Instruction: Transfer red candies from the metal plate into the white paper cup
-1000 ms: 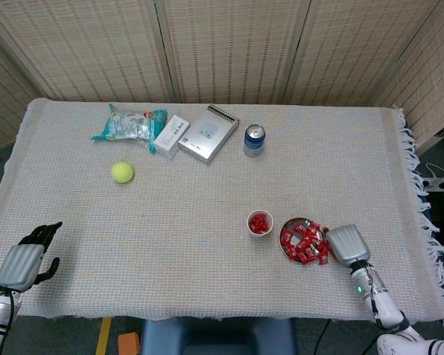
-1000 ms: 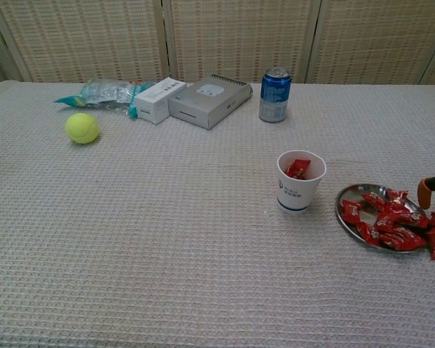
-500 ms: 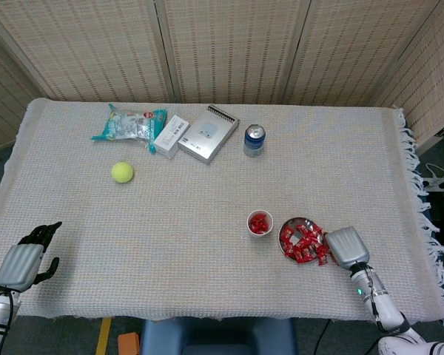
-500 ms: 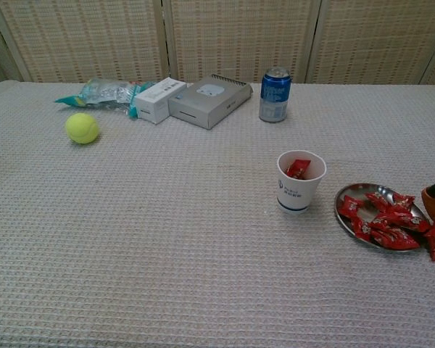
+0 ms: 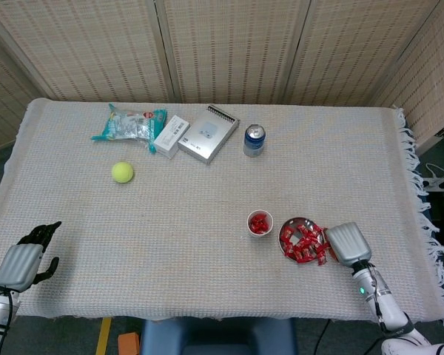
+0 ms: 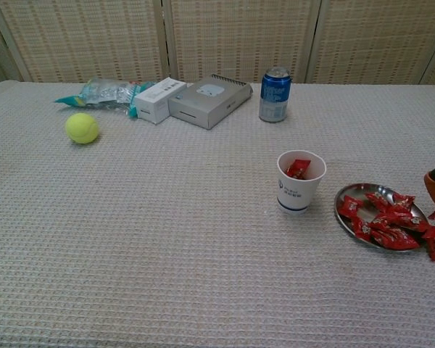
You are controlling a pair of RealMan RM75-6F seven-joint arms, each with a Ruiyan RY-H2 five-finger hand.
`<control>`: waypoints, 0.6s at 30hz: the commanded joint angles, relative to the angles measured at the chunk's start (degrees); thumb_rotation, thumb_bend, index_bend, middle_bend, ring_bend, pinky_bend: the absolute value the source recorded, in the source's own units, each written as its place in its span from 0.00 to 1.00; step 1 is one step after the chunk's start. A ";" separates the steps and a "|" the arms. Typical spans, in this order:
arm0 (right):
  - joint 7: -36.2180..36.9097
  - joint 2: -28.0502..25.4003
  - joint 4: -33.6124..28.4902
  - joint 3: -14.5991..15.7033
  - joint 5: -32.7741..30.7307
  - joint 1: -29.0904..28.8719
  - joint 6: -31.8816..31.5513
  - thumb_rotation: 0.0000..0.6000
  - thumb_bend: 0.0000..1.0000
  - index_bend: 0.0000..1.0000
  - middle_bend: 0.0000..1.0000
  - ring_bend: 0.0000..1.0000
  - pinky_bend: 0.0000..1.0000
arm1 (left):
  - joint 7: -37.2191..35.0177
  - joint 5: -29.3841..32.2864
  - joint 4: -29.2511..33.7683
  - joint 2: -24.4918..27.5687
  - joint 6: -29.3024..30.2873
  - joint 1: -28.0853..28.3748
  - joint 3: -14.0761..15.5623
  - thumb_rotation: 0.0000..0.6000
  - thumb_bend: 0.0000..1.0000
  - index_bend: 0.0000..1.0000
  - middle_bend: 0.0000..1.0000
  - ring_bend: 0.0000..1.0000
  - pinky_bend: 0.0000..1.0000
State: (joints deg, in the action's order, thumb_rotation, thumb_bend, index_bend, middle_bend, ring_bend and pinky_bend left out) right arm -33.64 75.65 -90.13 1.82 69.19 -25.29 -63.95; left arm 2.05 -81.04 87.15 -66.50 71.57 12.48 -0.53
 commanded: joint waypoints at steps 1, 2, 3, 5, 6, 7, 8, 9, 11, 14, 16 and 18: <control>1.99 -2.54 -4.40 -2.36 1.60 -0.64 -1.39 1.00 0.26 0.64 0.84 0.90 1.00 | 0.28 0.06 -0.02 -0.17 -0.22 0.10 0.04 1.00 0.47 0.00 0.10 0.08 0.25; 2.28 -2.90 -5.59 -3.08 1.73 -1.09 -1.32 1.00 0.26 0.64 0.84 0.90 1.00 | 0.42 0.09 -0.02 -0.23 -0.32 0.15 0.06 1.00 0.47 0.00 0.10 0.08 0.25; 2.49 -3.18 -6.80 -3.84 1.76 -1.64 -1.10 1.00 0.26 0.63 0.84 0.90 1.00 | 0.54 0.11 0.00 -0.27 -0.40 0.18 0.08 1.00 0.47 0.00 0.10 0.08 0.25; 2.12 -3.04 -8.82 -5.88 1.45 -3.13 -0.78 1.00 0.26 0.63 0.84 0.90 1.00 | 0.71 0.20 0.04 -0.33 -0.48 0.20 0.09 1.00 0.47 0.00 0.10 0.08 0.25; 1.36 -2.66 -9.31 -6.69 1.22 -3.85 -0.68 1.00 0.26 0.63 0.84 0.90 1.00 | 0.79 0.24 0.04 -0.34 -0.47 0.19 0.08 1.00 0.47 0.00 0.10 0.08 0.25; 0.25 -1.94 -9.92 -7.74 0.48 -4.87 -0.28 1.00 0.26 0.63 0.84 0.90 1.00 | 0.80 0.29 0.04 -0.34 -0.45 0.18 0.06 1.00 0.47 0.00 0.10 0.08 0.25; -0.59 -1.36 -10.42 -8.49 -0.38 -5.69 0.23 1.00 0.26 0.63 0.84 0.90 1.00 | 0.76 0.34 0.03 -0.32 -0.47 0.18 0.04 1.00 0.47 0.00 0.10 0.08 0.25; -1.46 -0.72 -10.83 -9.22 -1.44 -6.58 0.88 1.00 0.26 0.63 0.84 0.90 1.00 | 0.70 0.39 0.02 -0.28 -0.51 0.19 0.02 1.00 0.47 0.00 0.10 0.08 0.25; -3.94 1.13 -11.14 -10.76 -4.34 -8.77 2.35 1.00 0.26 0.63 0.84 0.90 1.00 | 0.48 0.44 -0.04 -0.19 -0.60 0.24 -0.02 1.00 0.47 0.00 0.10 0.08 0.25; -7.76 4.48 -10.42 -12.42 -8.48 -11.76 3.50 1.00 0.26 0.62 0.84 0.90 1.00 | 0.05 0.31 -0.10 -0.04 -0.62 0.25 0.01 1.00 0.47 0.00 0.10 0.08 0.25; -9.41 6.78 -9.71 -13.15 -10.97 -13.46 4.01 1.00 0.26 0.62 0.84 0.90 1.00 | -0.29 0.12 -0.09 0.07 -0.55 0.23 0.06 1.00 0.47 0.00 0.10 0.08 0.25; -10.31 8.47 -9.02 -13.53 -12.59 -14.72 4.38 1.00 0.26 0.61 0.84 0.90 1.00 | -0.58 0.02 -0.13 0.18 -0.52 0.21 0.10 1.00 0.47 0.00 0.10 0.08 0.25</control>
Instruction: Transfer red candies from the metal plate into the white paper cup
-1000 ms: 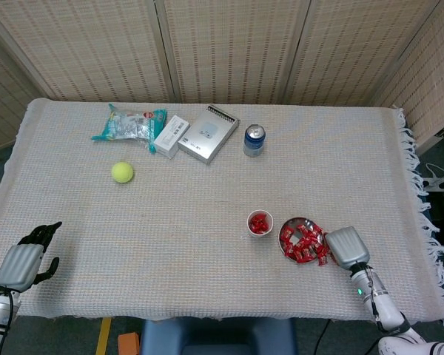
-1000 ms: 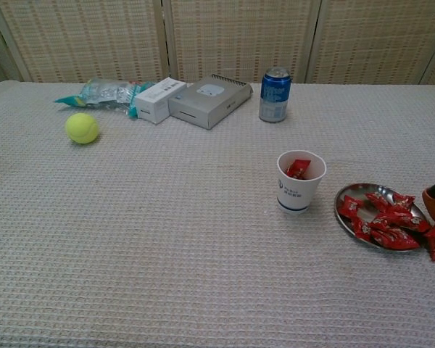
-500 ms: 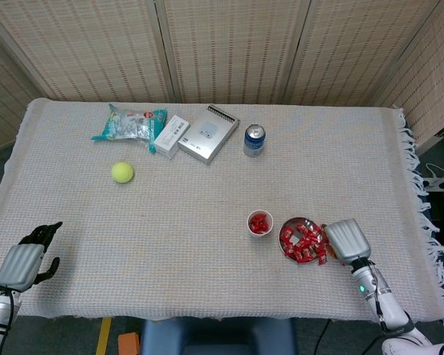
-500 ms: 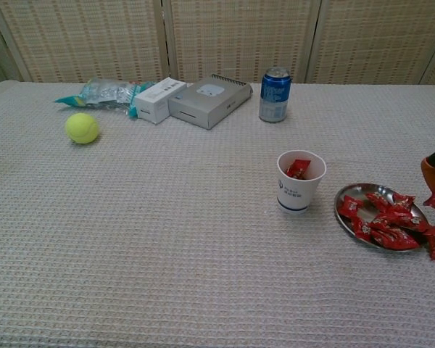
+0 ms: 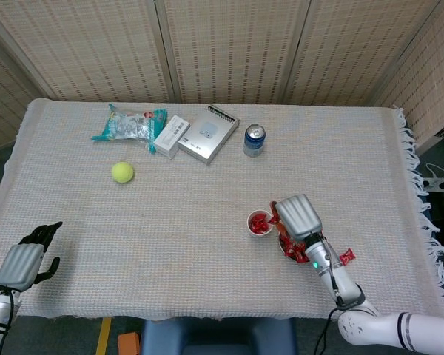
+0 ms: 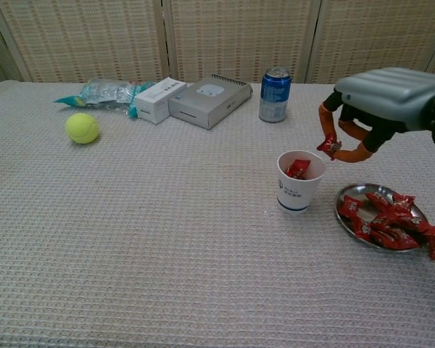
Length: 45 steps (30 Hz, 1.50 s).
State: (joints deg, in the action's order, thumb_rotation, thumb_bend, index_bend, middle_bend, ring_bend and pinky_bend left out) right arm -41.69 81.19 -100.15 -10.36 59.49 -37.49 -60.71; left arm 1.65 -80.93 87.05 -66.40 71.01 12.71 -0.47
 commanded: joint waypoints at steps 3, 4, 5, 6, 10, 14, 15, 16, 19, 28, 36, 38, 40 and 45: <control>-3.76 5.31 2.34 -1.39 -4.64 -4.28 1.22 1.00 0.26 0.60 0.84 0.90 1.00 | -0.81 -0.21 -0.07 0.32 0.17 -0.08 0.02 1.00 0.47 0.00 0.10 0.08 0.25; -4.11 5.80 2.65 -1.30 -4.96 -4.60 1.11 1.00 0.26 0.59 0.84 0.90 1.00 | -0.96 -0.23 -0.08 0.37 0.22 -0.09 -0.01 1.00 0.47 0.00 0.10 0.08 0.25; -4.53 6.17 2.95 -1.14 -5.29 -4.87 0.94 1.00 0.26 0.58 0.84 0.90 1.00 | -1.05 -0.25 -0.11 0.42 0.26 -0.10 -0.01 1.00 0.47 0.00 0.10 0.08 0.25; -4.89 6.43 3.16 -0.95 -5.60 -5.07 0.79 1.00 0.26 0.54 0.84 0.90 1.00 | -1.14 -0.29 -0.14 0.46 0.27 -0.11 0.00 1.00 0.47 0.00 0.10 0.08 0.25; -5.73 5.73 2.59 0.15 -6.19 -5.24 -0.09 1.00 0.26 0.36 0.84 0.90 1.00 | -1.40 -0.42 -0.18 0.53 0.31 -0.13 0.03 1.00 0.47 0.00 0.10 0.08 0.25; -5.16 3.18 0.19 1.29 -5.42 -4.35 -1.43 1.00 0.25 0.22 0.84 0.90 1.00 | -1.14 -0.38 -0.18 0.41 0.27 -0.11 0.04 1.00 0.47 0.00 0.10 0.08 0.25; -4.81 2.42 -0.50 1.65 -4.80 -3.96 -1.95 1.00 0.25 0.19 0.84 0.90 1.00 | -1.03 -0.35 -0.17 0.37 0.29 -0.11 0.04 1.00 0.47 0.00 0.10 0.08 0.25; -4.18 1.28 -1.47 2.37 -3.49 -3.19 -2.86 1.00 0.25 0.18 0.84 0.90 1.00 | -0.89 -0.32 -0.13 0.35 0.32 -0.14 0.04 1.00 0.47 0.00 0.10 0.08 0.25; -1.81 -2.37 -3.54 5.83 1.14 -0.01 -5.42 1.00 0.25 0.21 0.84 0.89 1.00 | -0.63 -0.20 -0.05 0.31 0.67 -0.27 -0.08 1.00 0.47 0.00 0.10 0.08 0.25; 5.73 -8.31 -0.03 16.62 9.22 7.80 -5.42 1.00 0.25 0.28 0.84 0.89 1.00 | 1.39 0.20 0.11 -0.47 -0.09 0.00 0.13 1.00 0.47 0.00 0.10 0.08 0.25; 10.44 -7.98 5.87 19.26 13.77 11.76 -6.28 1.00 0.25 0.32 0.84 0.89 1.00 | 2.07 0.80 0.07 -0.71 -0.31 0.06 -0.02 1.00 0.47 0.00 0.10 0.09 0.26; 11.04 -7.63 7.11 19.45 14.04 12.41 -5.95 1.00 0.25 0.33 0.84 0.89 1.00 | 2.14 0.78 0.09 -0.74 -0.53 0.16 0.03 1.00 0.47 0.00 0.10 0.09 0.26; 11.70 -7.21 8.19 19.46 14.28 12.78 -5.28 1.00 0.25 0.34 0.84 0.89 1.00 | 2.27 0.65 0.15 -0.75 -0.57 0.19 0.13 1.00 0.47 0.00 0.10 0.09 0.26; 12.82 -6.11 10.46 19.11 15.01 13.31 -3.91 1.00 0.25 0.38 0.84 0.89 1.00 | 2.35 0.81 0.18 -0.77 -0.43 0.09 0.08 1.00 0.47 0.00 0.10 0.09 0.26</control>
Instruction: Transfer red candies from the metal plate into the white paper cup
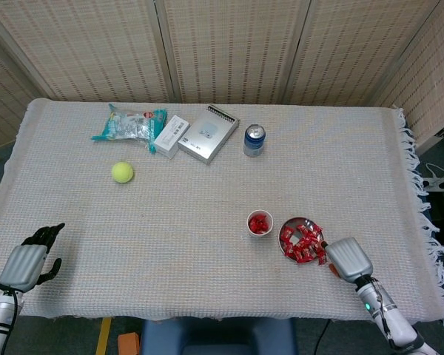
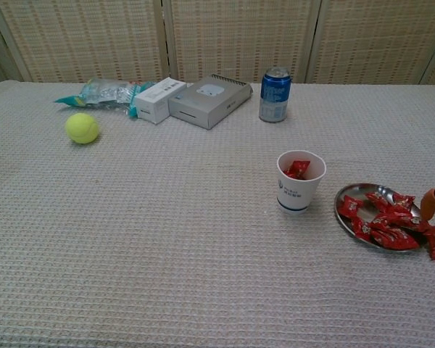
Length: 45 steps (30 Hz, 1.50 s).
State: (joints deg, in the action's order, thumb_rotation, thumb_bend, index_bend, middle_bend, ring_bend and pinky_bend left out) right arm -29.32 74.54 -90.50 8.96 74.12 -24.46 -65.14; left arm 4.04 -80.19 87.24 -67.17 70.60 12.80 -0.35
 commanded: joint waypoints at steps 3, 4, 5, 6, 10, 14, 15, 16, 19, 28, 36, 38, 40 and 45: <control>0.70 1.02 1.49 -0.53 0.91 0.49 0.82 1.00 0.25 0.37 0.84 0.89 1.00 | -0.09 0.12 -0.08 0.01 -0.15 0.06 -0.05 1.00 0.47 0.00 0.10 0.09 0.26; 0.79 1.20 1.69 -0.63 1.17 0.61 0.92 1.00 0.25 0.37 0.84 0.89 1.00 | -0.12 0.08 -0.08 0.02 -0.18 0.09 -0.04 1.00 0.47 0.00 0.10 0.09 0.26; 0.77 1.28 1.79 -0.70 1.34 0.67 1.02 1.00 0.25 0.37 0.84 0.89 1.00 | -0.11 0.07 -0.09 0.02 -0.18 0.10 -0.04 1.00 0.47 0.00 0.10 0.09 0.26; 0.73 1.38 1.86 -0.78 1.49 0.72 1.10 1.00 0.25 0.38 0.84 0.89 1.00 | -0.11 0.06 -0.10 0.02 -0.17 0.10 -0.04 1.00 0.47 0.00 0.10 0.09 0.26; 0.29 2.12 2.51 -1.29 2.25 1.12 0.95 1.00 0.25 0.39 0.84 0.89 1.00 | -0.34 0.10 -0.15 0.09 -0.20 0.09 -0.04 1.00 0.47 0.00 0.10 0.09 0.26; 0.34 2.88 3.34 -1.82 2.83 1.53 0.76 1.00 0.25 0.44 0.84 0.89 1.00 | -0.43 0.20 -0.22 0.11 -0.31 0.13 -0.07 1.00 0.47 0.00 0.10 0.09 0.26; 0.27 2.98 3.50 -1.91 2.87 1.59 0.86 1.00 0.25 0.45 0.84 0.89 1.00 | -0.42 0.19 -0.25 0.09 -0.32 0.14 -0.07 1.00 0.47 0.00 0.10 0.09 0.26; 0.10 3.10 3.66 -2.06 2.89 1.64 0.94 1.00 0.25 0.47 0.84 0.89 1.00 | -0.40 0.19 -0.29 0.07 -0.36 0.16 -0.06 1.00 0.47 0.00 0.10 0.09 0.26; -0.65 3.44 4.09 -2.45 2.99 1.91 0.75 1.00 0.25 0.52 0.84 0.89 1.00 | -0.41 0.19 -0.29 0.07 -0.33 0.17 -0.09 1.00 0.47 0.00 0.10 0.09 0.26; -0.61 3.30 3.95 -3.19 3.42 2.56 0.93 1.00 0.25 0.59 0.84 0.90 1.00 | -0.70 0.03 -0.25 0.18 -0.15 0.10 -0.05 1.00 0.47 0.00 0.10 0.09 0.26; 3.76 -1.63 -3.33 -6.14 5.55 2.13 -1.51 1.00 0.25 0.61 0.84 0.90 1.00 | -0.83 0.10 -0.27 0.19 -0.18 0.11 -0.09 1.00 0.47 0.00 0.10 0.09 0.26; 4.76 -2.99 -6.40 -7.65 5.48 1.18 -1.14 1.00 0.25 0.61 0.84 0.90 1.00 | -0.71 0.06 -0.24 0.13 -0.20 0.14 -0.06 1.00 0.47 0.00 0.10 0.09 0.26; 5.65 -3.82 -9.32 -9.69 4.24 -0.34 0.29 1.00 0.25 0.60 0.84 0.90 1.00 | -0.56 0.12 -0.23 0.07 -0.25 0.16 -0.07 1.00 0.47 0.00 0.10 0.09 0.26; 6.85 -2.36 -12.79 -15.66 -1.71 -5.32 5.15 1.00 0.25 0.60 0.84 0.90 1.00 | -0.64 0.28 -0.23 0.15 -0.32 0.18 -0.13 1.00 0.47 0.00 0.10 0.09 0.26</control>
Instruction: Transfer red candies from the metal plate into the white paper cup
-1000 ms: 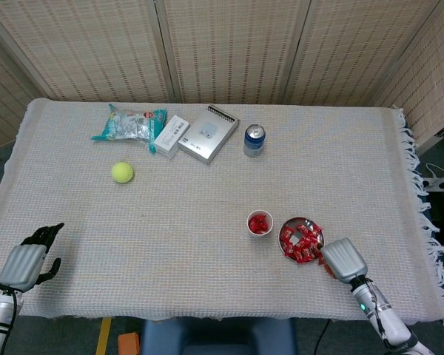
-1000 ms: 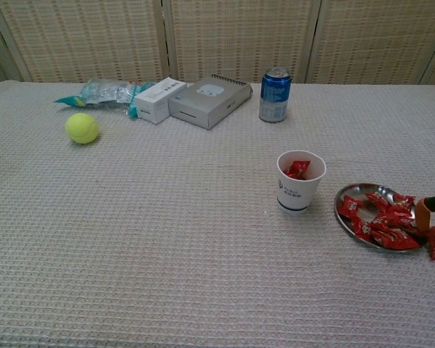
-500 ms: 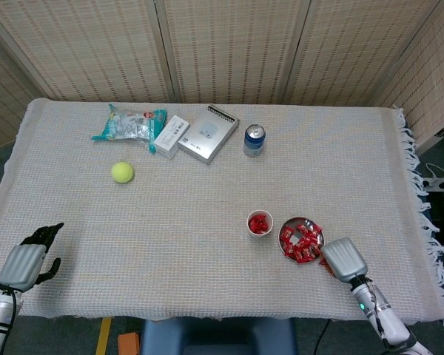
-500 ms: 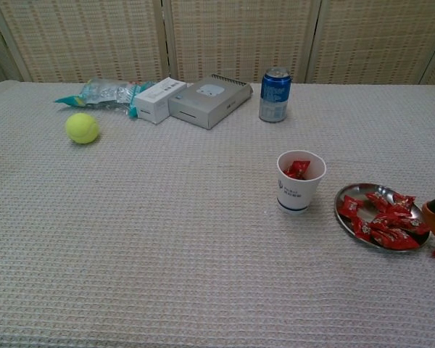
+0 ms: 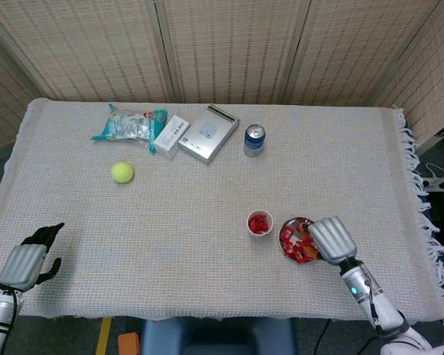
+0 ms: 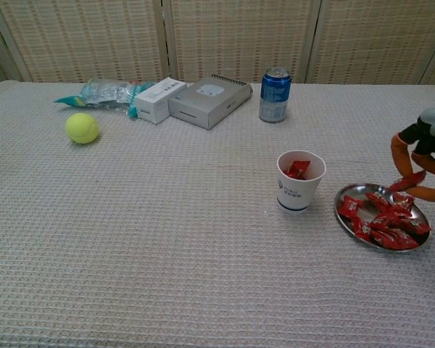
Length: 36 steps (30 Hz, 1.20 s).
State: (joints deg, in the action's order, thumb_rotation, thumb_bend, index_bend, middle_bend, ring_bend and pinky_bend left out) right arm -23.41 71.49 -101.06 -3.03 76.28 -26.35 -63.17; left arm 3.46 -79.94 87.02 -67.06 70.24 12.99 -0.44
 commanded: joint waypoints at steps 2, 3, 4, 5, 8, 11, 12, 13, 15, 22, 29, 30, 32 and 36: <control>-0.69 2.67 -1.92 -5.73 -6.64 -5.72 4.63 1.00 0.25 0.60 0.84 0.90 1.00 | -0.30 0.08 -0.03 0.15 0.10 -0.04 -0.10 1.00 0.47 0.00 0.10 0.09 0.26; -1.73 3.64 -1.65 -6.42 -7.92 -6.68 5.15 1.00 0.25 0.59 0.84 0.90 1.00 | -0.43 0.08 -0.04 0.21 0.10 -0.05 -0.11 1.00 0.47 0.00 0.10 0.09 0.26; -3.09 5.09 -1.17 -7.24 -9.56 -7.87 5.61 1.00 0.25 0.59 0.84 0.90 1.00 | -0.62 0.07 -0.07 0.28 0.09 -0.05 -0.12 1.00 0.47 0.00 0.10 0.09 0.26; -4.11 6.23 -0.70 -7.73 -10.73 -8.71 5.84 1.00 0.25 0.59 0.84 0.90 1.00 | -0.75 0.03 -0.09 0.33 0.09 -0.04 -0.13 1.00 0.47 0.00 0.10 0.09 0.26; -7.35 9.84 1.07 -8.70 -14.29 -11.18 6.32 1.00 0.25 0.58 0.84 0.90 1.00 | -1.21 -0.20 -0.12 0.49 0.09 -0.02 -0.08 1.00 0.47 0.00 0.10 0.09 0.26; -9.34 12.95 3.08 -9.14 -16.64 -12.96 6.22 1.00 0.25 0.57 0.84 0.90 1.00 | -1.70 -0.43 -0.14 0.66 0.17 -0.06 -0.01 1.00 0.47 0.00 0.10 0.09 0.26; -9.96 13.65 3.67 -9.13 -17.23 -13.39 6.15 1.00 0.25 0.57 0.84 0.90 1.00 | -1.83 -0.48 -0.15 0.70 0.21 -0.08 0.00 1.00 0.47 0.00 0.10 0.09 0.26; -10.69 14.45 4.44 -9.08 -17.90 -13.88 6.05 1.00 0.25 0.57 0.84 0.90 1.00 | -2.00 -0.55 -0.16 0.74 0.28 -0.11 0.01 1.00 0.47 0.00 0.10 0.09 0.26; -11.56 15.27 5.33 -8.89 -18.84 -14.39 5.85 1.00 0.25 0.54 0.84 0.90 1.00 | -2.15 -0.64 -0.20 0.79 0.37 -0.14 0.00 1.00 0.47 0.00 0.10 0.09 0.26; -12.70 12.77 3.96 -7.25 -19.51 -13.90 4.13 1.00 0.25 0.32 0.84 0.90 1.00 | -2.33 -0.74 -0.28 0.81 0.44 -0.14 -0.02 1.00 0.47 0.00 0.10 0.09 0.26; -11.30 8.78 1.02 -5.06 -16.20 -11.38 1.18 1.00 0.25 0.28 0.84 0.89 1.00 | -1.80 -0.81 -0.21 0.62 0.57 -0.20 0.07 1.00 0.47 0.00 0.10 0.09 0.26; -10.77 7.47 0.42 -3.82 -14.83 -10.31 0.44 1.00 0.25 0.28 0.84 0.89 1.00 | -1.72 -0.81 -0.16 0.64 0.67 -0.25 0.07 1.00 0.47 0.00 0.10 0.09 0.26; -9.95 1.35 -0.21 3.35 -10.20 -5.58 -1.02 1.00 0.25 0.29 0.84 0.89 1.00 | -1.12 -0.48 -0.25 0.38 0.64 -0.26 -0.01 1.00 0.48 0.00 0.10 0.09 0.26; -6.52 -1.04 4.07 8.55 -3.13 -1.41 -3.53 1.00 0.24 0.31 0.84 0.88 1.00 | 0.43 -0.29 -0.09 -0.21 0.06 -0.02 0.18 1.00 0.47 0.00 0.10 0.09 0.26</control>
State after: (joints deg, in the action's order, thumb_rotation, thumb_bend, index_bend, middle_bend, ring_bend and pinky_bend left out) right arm -32.92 74.02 -99.43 0.10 67.02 -32.26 -64.01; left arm 3.58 -80.30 86.86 -67.08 70.46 12.90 -0.33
